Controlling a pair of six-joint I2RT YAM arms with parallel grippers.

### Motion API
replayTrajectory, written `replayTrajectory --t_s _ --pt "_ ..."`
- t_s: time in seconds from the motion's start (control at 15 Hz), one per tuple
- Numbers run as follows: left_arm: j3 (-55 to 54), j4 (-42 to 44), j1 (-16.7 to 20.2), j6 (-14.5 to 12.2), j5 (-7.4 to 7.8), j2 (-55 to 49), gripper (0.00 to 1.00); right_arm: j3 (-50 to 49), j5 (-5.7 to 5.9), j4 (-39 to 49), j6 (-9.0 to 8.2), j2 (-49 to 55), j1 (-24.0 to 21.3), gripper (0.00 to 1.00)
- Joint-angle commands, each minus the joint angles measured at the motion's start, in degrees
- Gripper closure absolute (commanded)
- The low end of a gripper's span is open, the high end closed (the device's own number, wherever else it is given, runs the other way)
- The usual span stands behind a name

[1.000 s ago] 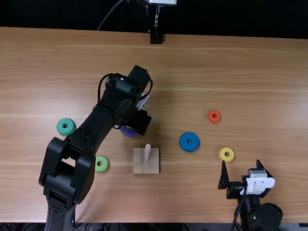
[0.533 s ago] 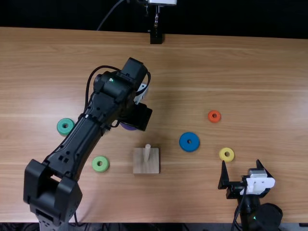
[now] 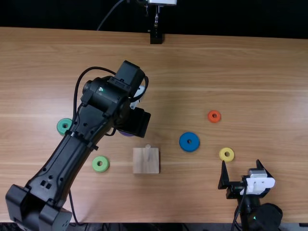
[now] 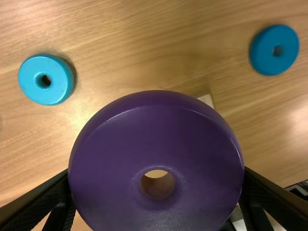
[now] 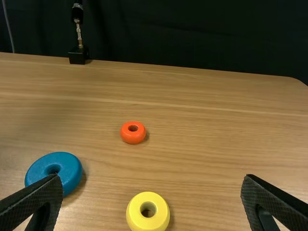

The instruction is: Build the Hanoi tower: stack the rings onto the peg from bottom to top in this color order: purple, dark blue, light blue, dark green, light green, yellow, orange.

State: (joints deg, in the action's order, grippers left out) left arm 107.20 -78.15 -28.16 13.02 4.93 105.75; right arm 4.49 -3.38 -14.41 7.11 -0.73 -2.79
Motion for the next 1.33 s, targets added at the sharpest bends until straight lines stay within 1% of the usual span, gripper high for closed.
replayTrajectory --t_s 0.0,0.07,0.13,0.27,0.33,0.47,0.73,0.87,0.93,1.0,1.07,1.13,1.27 --pt "2.1 -0.2 -0.5 3.9 0.45 -3.1 0.68 -3.7 -0.1 -4.0 -0.47 0.7 -0.5 0.0" --pt "2.0 -0.2 -0.9 4.3 0.45 -3.7 0.68 -3.6 -0.1 -4.1 -0.47 0.7 -0.5 0.0" --pt "2.0 -0.2 -2.2 4.3 0.45 -4.2 0.68 -3.6 0.11 -4.1 -0.47 0.7 -0.5 0.0" --pt "2.0 -0.3 -3.3 4.4 0.45 -4.4 0.68 -3.6 -0.1 -4.1 -0.47 0.7 -0.5 0.0" --pt "1.9 -0.3 -4.0 5.1 0.45 -4.9 0.68 -3.6 0.11 -4.1 -0.47 0.7 -0.5 0.0" --pt "1.7 -0.6 -5.7 8.8 0.45 -6.6 0.68 -3.6 0.11 -4.0 -0.47 0.7 -0.5 0.0" --pt "1.6 -1.7 -8.0 10.0 0.45 -7.8 0.68 -3.6 0.11 -4.0 -0.47 0.7 -0.5 0.0" --pt "0.6 -2.0 -9.3 12.1 0.45 -8.6 0.68 -3.6 0.11 -4.0 -0.47 0.7 -0.5 0.0" --pt "-0.7 -2.0 -9.6 12.2 0.45 -8.6 0.68 -3.6 -0.1 -4.0 -0.47 0.7 -0.5 0.0" --pt "-1.6 -2.0 -9.9 12.2 0.45 -8.6 0.68 -3.6 0.11 -4.1 -0.47 0.7 -0.5 0.0" --pt "-2.3 -2.0 -10.1 12.2 0.45 -8.6 0.67 -3.6 -0.1 -4.0 -0.47 0.7 -0.5 0.0" --pt "-3.1 -2.0 -10.2 12.2 0.45 -8.6 0.67 -3.6 0.11 -4.0 -0.47 0.7 -0.5 0.0" --pt "-5.0 -2.0 -10.9 12.2 0.45 -8.6 0.67 -3.6 0.11 -4.0 -0.47 0.7 -0.5 0.0"
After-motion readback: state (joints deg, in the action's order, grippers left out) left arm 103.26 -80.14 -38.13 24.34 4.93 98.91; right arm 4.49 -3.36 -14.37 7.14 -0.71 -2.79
